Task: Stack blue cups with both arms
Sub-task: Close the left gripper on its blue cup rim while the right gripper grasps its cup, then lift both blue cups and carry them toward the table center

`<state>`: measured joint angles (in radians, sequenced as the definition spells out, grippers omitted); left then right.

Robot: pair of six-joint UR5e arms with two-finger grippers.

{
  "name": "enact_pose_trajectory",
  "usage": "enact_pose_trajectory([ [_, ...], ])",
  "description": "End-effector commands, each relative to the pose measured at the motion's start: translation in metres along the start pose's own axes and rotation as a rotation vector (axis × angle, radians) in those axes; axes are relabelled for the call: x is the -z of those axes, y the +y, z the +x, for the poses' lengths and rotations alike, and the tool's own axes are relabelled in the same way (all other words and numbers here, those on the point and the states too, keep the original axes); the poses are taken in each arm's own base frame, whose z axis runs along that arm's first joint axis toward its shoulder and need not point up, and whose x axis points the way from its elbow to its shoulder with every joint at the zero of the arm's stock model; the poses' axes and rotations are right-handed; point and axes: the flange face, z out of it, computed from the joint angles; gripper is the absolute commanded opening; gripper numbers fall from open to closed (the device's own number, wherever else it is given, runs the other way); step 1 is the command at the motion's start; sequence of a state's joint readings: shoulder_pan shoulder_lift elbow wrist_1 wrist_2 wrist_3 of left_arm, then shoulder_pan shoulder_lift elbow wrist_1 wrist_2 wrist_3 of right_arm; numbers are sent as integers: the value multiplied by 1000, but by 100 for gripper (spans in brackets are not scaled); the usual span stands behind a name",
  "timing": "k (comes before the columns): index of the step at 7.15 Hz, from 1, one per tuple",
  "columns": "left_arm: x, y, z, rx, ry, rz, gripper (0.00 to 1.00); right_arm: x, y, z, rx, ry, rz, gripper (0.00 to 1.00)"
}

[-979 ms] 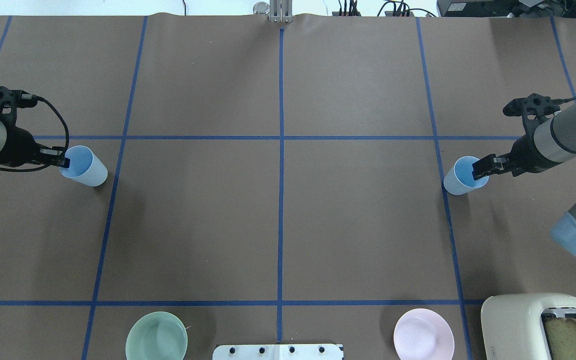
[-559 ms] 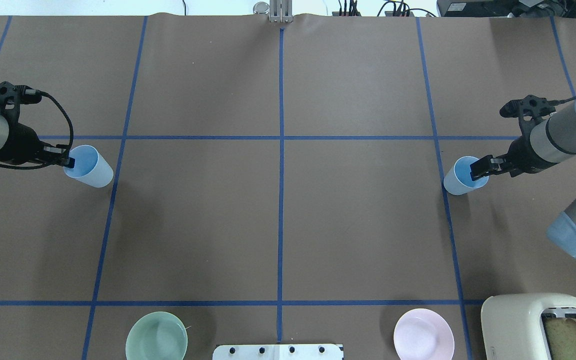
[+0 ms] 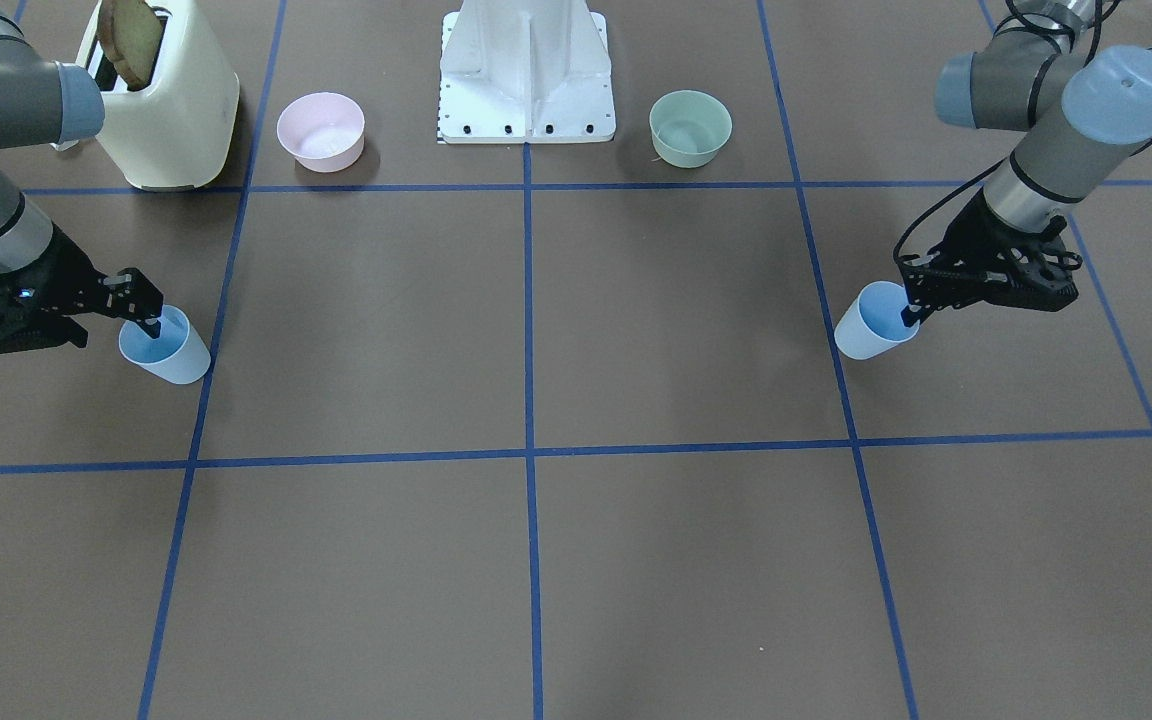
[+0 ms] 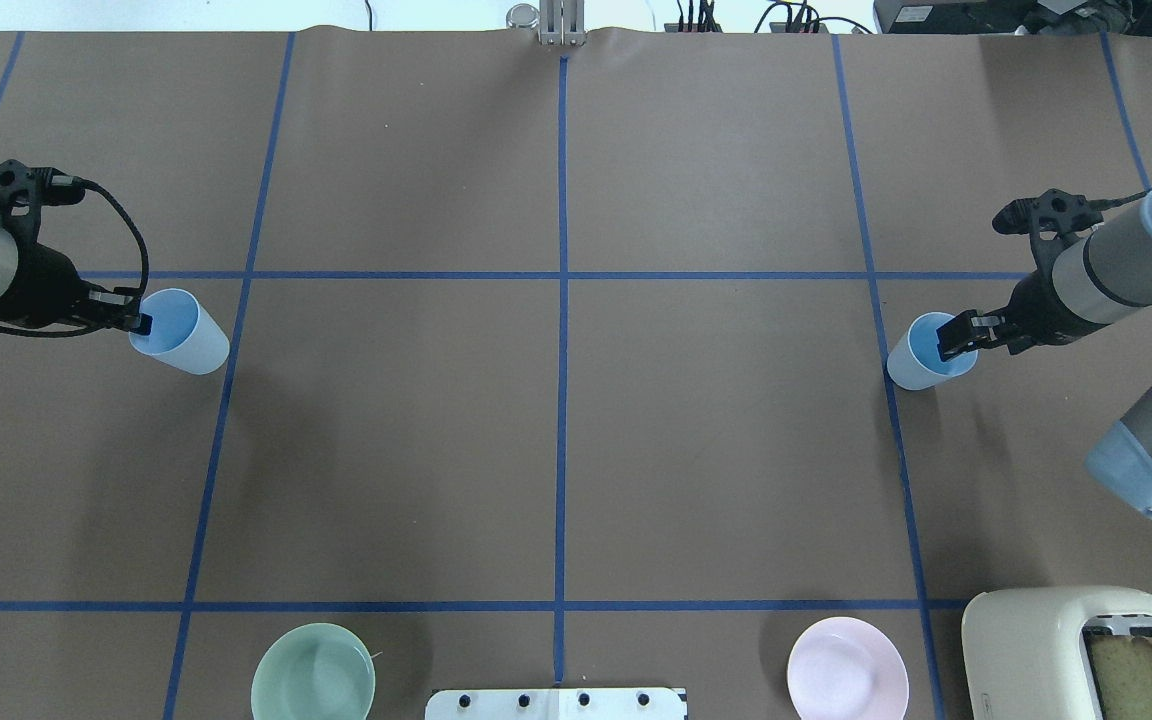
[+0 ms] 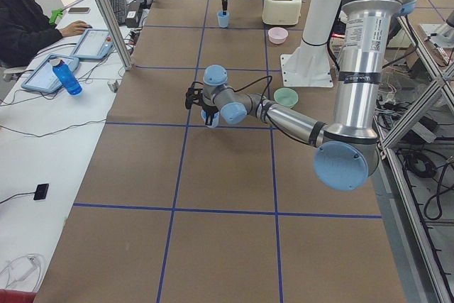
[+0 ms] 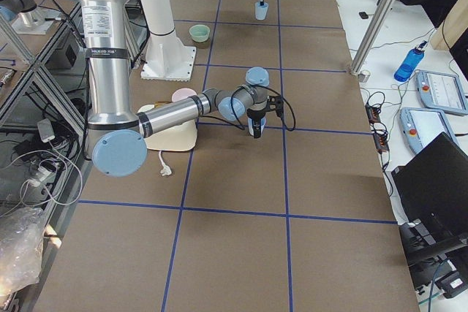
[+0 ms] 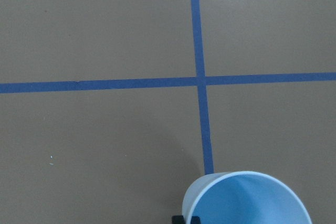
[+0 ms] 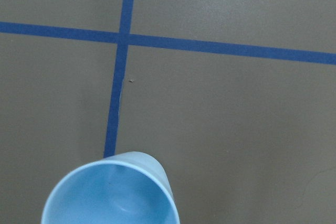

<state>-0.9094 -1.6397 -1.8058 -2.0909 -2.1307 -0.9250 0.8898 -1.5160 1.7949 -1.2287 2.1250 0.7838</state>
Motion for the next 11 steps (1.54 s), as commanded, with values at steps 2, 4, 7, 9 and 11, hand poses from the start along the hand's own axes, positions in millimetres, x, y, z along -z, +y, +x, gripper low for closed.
enact_pose_trajectory([
  [2,5,-10,18,12,-15,-11,0,2,-11,-13,-96,-12,19,0],
  [4,16,-21,46,19,-25,-20,0,4,-25,-33,-155,-29,33,0],
  [7,24,-51,144,114,-18,-39,0,22,-40,-64,-146,-74,53,0],
  [9,-13,-21,256,190,-13,-45,0,50,-66,-113,-217,-90,58,0],
  [11,-40,11,331,248,-13,-40,0,94,-79,-166,-238,-62,41,0],
])
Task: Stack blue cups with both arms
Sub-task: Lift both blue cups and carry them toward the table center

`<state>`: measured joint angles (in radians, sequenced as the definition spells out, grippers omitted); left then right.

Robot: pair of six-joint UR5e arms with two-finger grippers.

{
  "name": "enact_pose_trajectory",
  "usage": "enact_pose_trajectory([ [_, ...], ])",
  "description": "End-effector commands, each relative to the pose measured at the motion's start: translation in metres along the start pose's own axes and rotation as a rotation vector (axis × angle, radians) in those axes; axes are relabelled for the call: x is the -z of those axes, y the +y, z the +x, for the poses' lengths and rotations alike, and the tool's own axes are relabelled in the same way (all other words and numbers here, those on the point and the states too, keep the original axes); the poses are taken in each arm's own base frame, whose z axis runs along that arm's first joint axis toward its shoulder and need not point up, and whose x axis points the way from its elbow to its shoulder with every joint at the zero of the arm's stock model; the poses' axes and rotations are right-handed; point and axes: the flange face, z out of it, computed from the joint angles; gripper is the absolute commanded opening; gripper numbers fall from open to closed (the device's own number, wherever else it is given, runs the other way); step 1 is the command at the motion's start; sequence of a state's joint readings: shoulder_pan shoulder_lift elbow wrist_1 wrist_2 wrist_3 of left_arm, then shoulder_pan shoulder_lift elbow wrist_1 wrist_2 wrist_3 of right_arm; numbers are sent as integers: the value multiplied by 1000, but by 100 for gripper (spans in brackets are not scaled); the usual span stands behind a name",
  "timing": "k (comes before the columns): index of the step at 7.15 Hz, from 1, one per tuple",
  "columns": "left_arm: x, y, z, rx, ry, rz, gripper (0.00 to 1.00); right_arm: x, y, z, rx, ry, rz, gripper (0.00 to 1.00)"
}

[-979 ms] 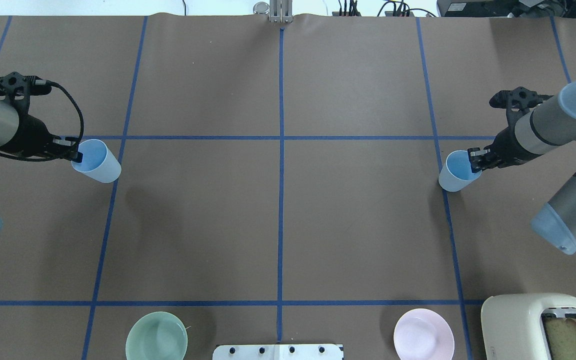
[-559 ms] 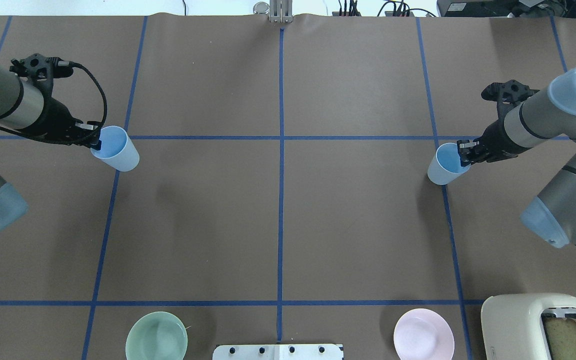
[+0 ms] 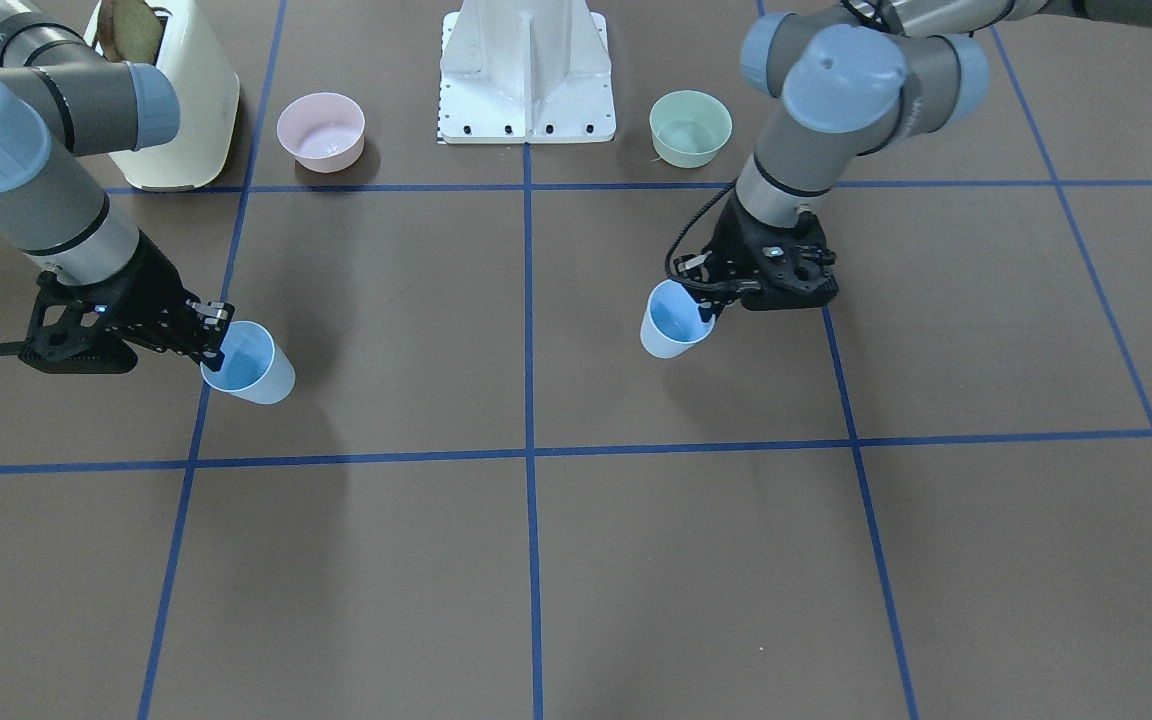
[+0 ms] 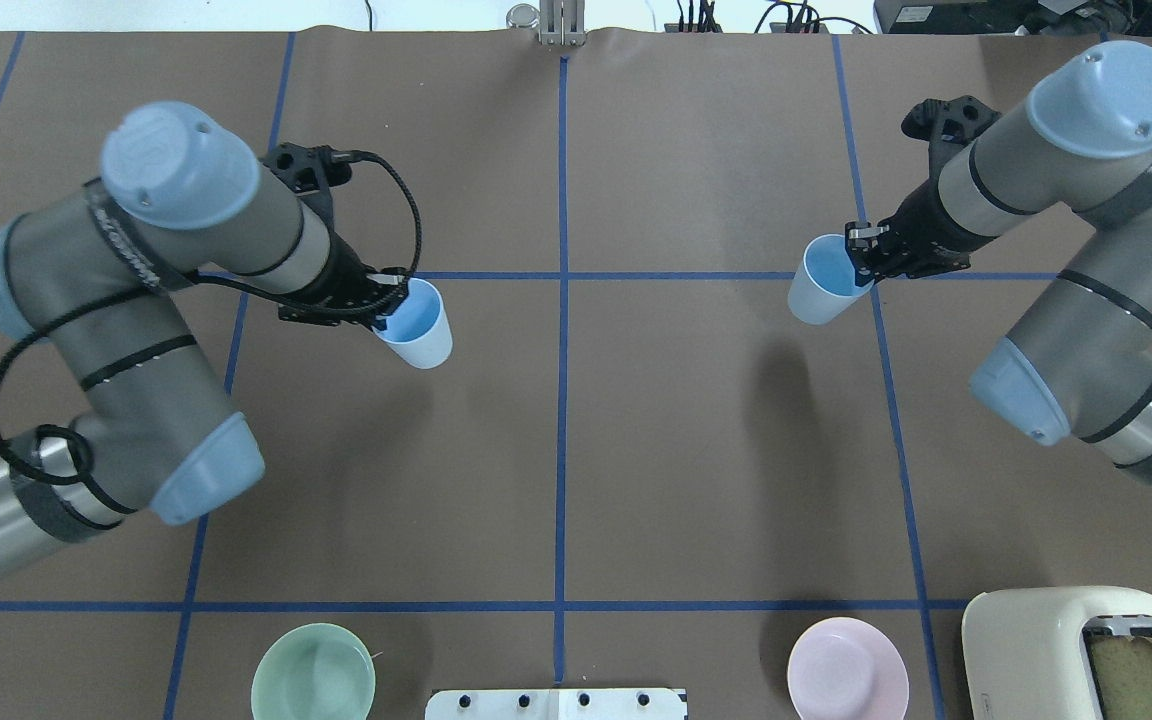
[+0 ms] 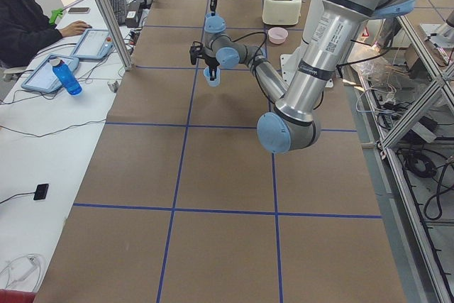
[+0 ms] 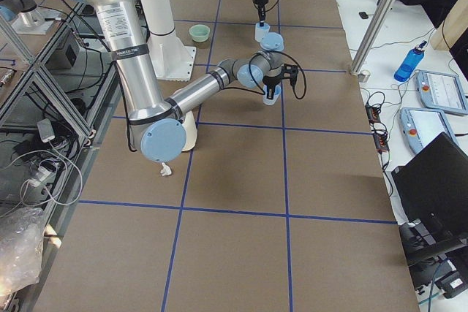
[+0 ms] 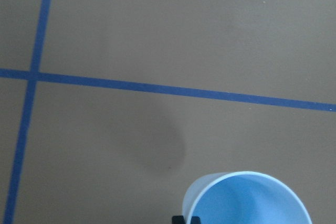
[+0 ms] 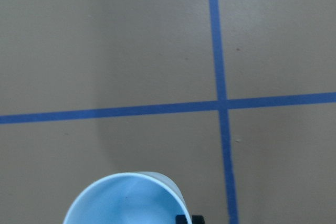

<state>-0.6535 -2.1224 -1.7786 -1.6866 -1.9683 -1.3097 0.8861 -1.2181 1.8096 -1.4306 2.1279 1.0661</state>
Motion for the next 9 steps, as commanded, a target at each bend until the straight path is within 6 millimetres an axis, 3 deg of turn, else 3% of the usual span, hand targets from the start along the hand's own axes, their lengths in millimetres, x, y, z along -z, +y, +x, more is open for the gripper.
enact_pose_trajectory([
  [1,-18,42,66,52,2,8,0,38,-1,-52,-42,11,-5,0],
  [2,-10,42,91,55,-12,5,0,40,2,-65,-69,-1,-6,0],
  [3,-14,40,101,57,-21,2,0,40,6,-72,-80,-8,-11,0],
  [5,-26,34,115,70,-37,20,0,37,11,-85,-88,-13,-14,0],
  [9,-45,53,123,62,-50,34,0,35,11,-86,-86,-14,-13,0],
])
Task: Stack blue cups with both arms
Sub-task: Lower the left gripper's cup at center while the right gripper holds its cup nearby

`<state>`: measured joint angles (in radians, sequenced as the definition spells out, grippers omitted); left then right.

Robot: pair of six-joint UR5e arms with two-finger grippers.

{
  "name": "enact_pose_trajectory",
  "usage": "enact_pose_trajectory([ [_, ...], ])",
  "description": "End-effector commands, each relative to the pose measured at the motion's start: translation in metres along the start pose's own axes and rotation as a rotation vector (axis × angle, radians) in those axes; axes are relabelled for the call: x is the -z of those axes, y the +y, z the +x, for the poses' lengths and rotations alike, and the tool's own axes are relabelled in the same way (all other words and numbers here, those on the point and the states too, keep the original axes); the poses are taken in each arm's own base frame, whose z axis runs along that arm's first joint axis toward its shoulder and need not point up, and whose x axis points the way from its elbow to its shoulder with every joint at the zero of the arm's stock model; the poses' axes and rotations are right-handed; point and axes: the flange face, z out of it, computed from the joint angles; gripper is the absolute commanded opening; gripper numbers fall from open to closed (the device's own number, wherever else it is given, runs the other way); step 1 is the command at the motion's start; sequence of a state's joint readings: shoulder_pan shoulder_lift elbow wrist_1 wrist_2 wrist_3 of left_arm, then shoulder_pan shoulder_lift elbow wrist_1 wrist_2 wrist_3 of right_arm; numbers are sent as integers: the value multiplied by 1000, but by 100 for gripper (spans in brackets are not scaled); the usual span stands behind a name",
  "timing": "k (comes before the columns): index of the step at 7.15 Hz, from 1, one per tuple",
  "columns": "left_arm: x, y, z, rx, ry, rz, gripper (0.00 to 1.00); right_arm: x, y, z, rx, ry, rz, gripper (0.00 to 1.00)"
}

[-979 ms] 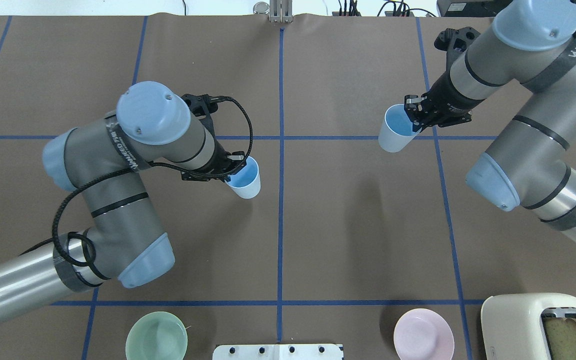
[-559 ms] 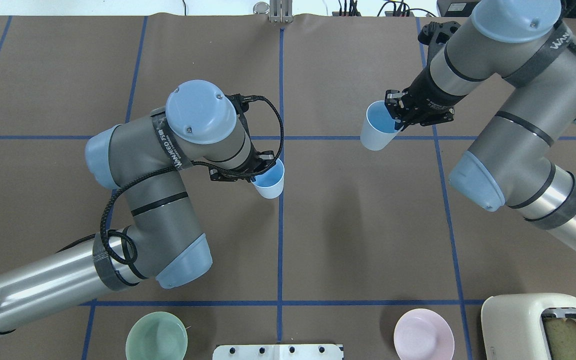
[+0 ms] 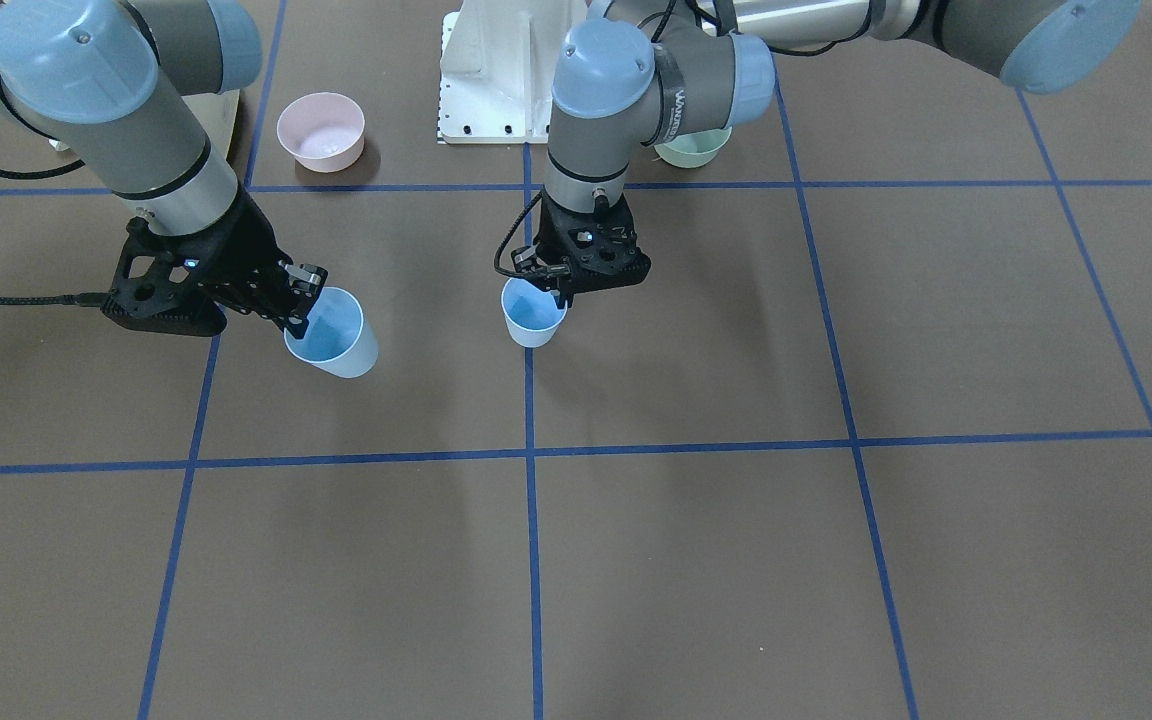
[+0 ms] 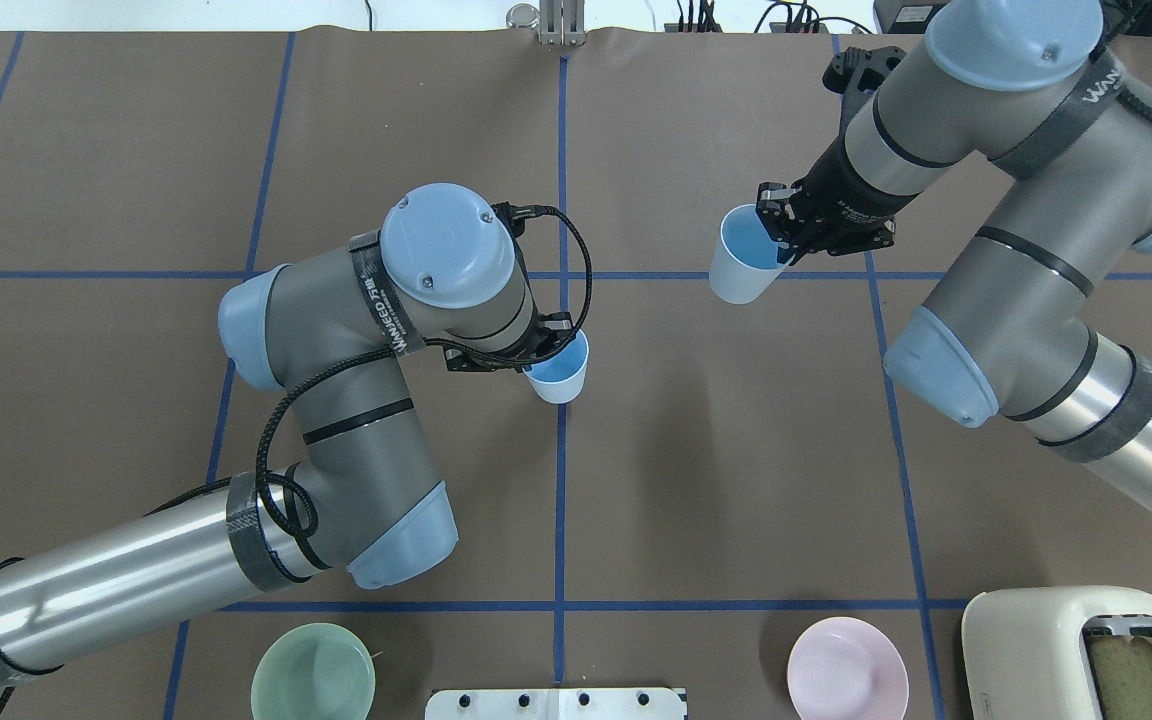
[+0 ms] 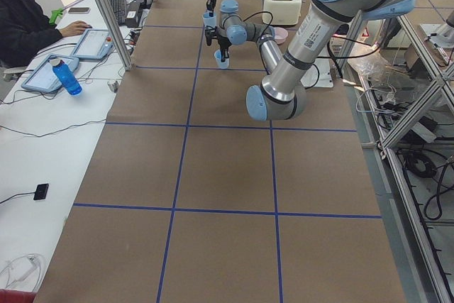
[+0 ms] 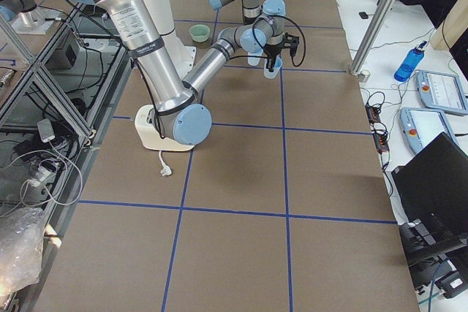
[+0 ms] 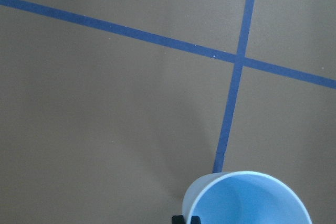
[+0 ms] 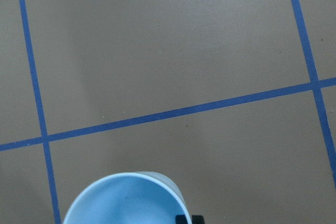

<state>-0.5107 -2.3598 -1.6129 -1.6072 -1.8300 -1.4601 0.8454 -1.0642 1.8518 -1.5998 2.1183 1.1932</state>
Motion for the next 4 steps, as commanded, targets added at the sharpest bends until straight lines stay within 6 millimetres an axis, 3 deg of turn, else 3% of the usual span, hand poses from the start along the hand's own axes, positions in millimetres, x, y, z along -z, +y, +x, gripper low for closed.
enact_pose_trajectory([
  [1,-11,5,1,-5,-9,12,0,-1,0,0,0,1,0,0],
  [4,-16,7,1,-7,-15,9,0,-2,1,0,2,0,-1,0],
])
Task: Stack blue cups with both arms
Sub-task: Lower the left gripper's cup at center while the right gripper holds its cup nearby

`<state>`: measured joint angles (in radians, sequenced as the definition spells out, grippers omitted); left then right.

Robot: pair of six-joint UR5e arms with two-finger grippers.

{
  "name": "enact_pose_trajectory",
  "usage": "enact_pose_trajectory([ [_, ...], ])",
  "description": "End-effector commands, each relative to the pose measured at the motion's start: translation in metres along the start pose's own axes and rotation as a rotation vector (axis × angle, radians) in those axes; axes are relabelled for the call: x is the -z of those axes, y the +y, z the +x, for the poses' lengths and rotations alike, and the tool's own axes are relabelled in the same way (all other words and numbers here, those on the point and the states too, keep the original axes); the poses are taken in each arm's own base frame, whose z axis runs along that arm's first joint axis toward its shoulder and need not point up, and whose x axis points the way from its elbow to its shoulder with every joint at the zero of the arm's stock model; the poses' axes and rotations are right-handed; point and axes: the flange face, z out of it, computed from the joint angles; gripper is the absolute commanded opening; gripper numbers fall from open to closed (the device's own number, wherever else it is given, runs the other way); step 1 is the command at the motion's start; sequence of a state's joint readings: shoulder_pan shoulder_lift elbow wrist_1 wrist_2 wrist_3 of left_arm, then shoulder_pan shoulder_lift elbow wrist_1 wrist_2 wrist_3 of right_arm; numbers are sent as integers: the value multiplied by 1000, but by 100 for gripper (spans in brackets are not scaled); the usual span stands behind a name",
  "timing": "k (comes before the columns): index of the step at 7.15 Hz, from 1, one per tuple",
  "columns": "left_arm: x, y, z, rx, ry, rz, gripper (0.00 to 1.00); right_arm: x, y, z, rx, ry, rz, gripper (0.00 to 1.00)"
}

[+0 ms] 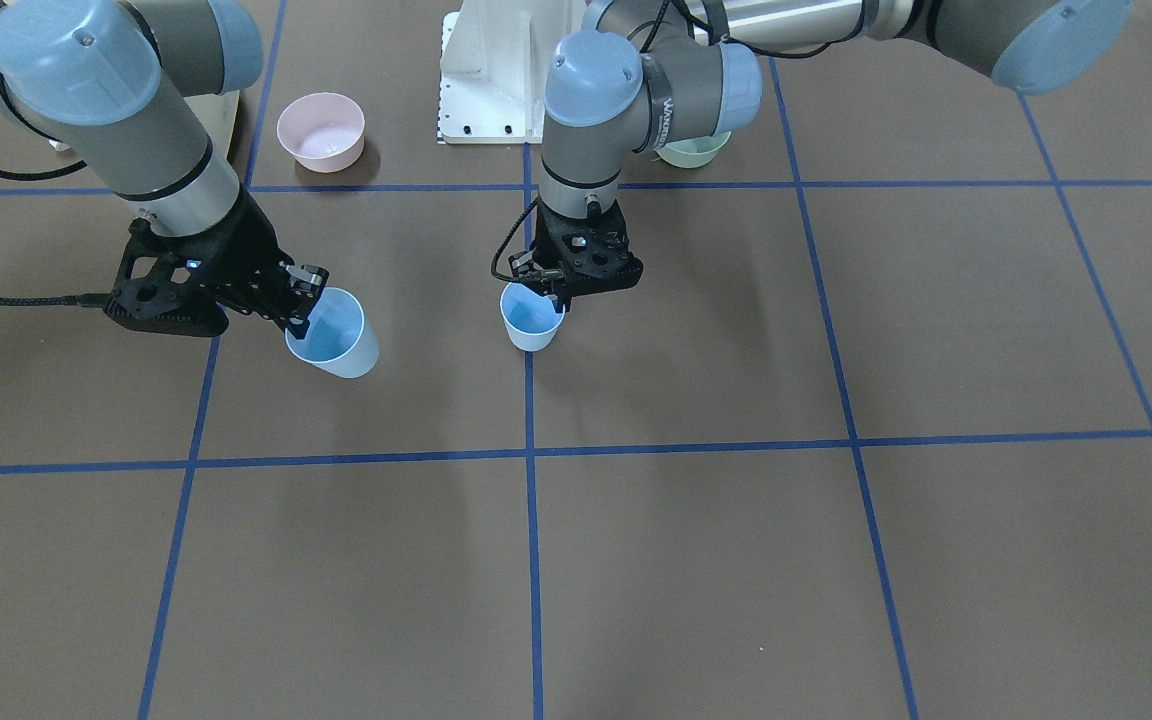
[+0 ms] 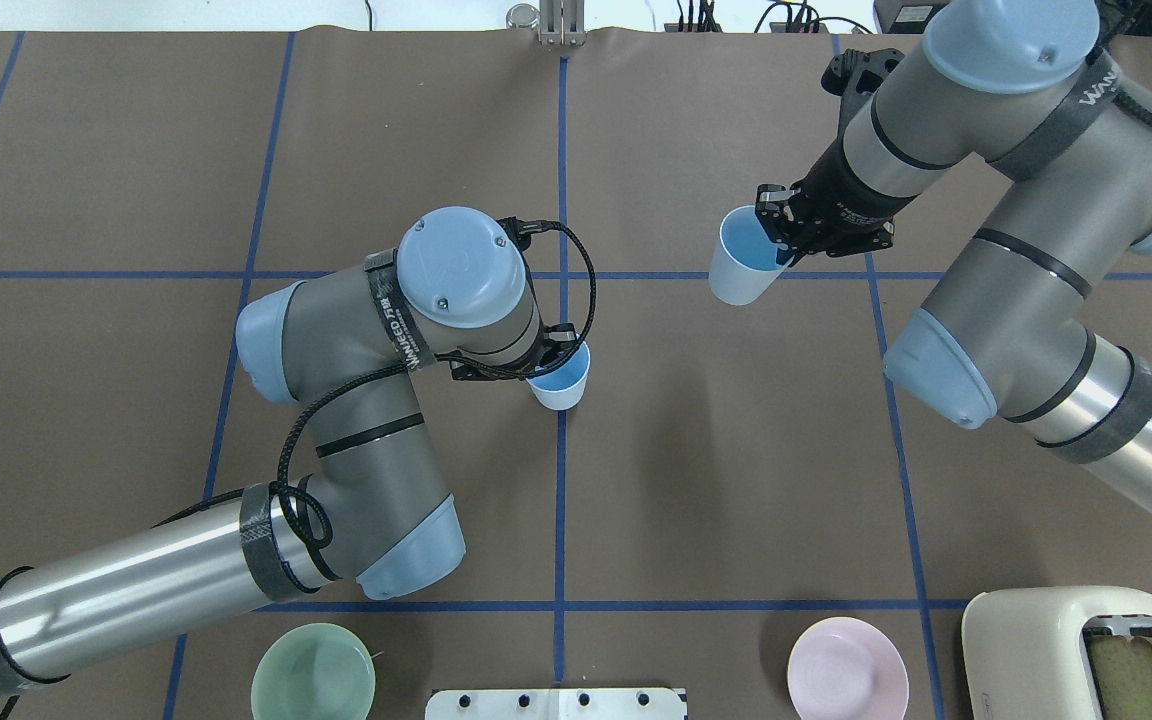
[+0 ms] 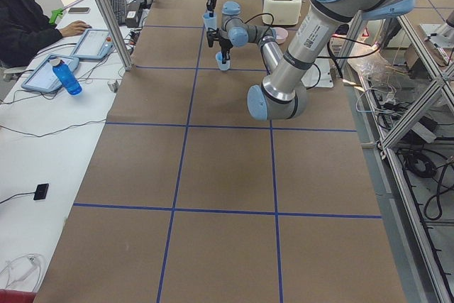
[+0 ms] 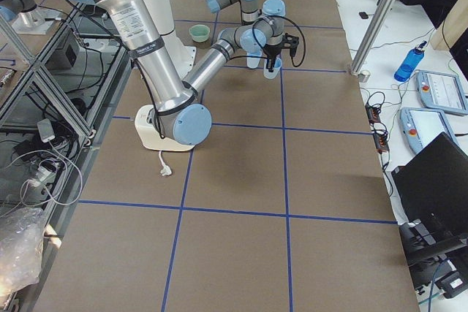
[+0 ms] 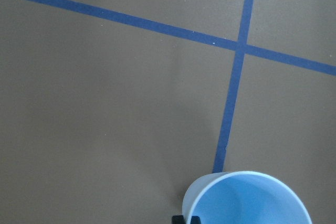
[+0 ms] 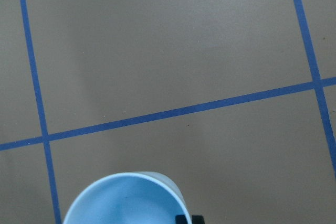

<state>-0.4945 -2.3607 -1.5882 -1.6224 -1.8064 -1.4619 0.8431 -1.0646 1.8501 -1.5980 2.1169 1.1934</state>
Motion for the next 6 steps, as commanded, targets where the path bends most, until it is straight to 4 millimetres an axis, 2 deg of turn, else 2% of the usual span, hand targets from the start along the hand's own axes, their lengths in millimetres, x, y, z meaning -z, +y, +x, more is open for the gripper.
enact_pose_trajectory([
  [1,-3,3,0,-3,-3,-3,0,-1,1,-1,2,0,0,0],
  [3,-4,6,1,-7,-3,3,0,-2,2,-1,4,0,-3,0],
  [5,-17,12,5,-22,26,20,0,-2,2,-1,5,-1,-2,0],
  [6,-15,12,5,-23,30,21,0,-2,2,-1,5,-1,-2,0],
])
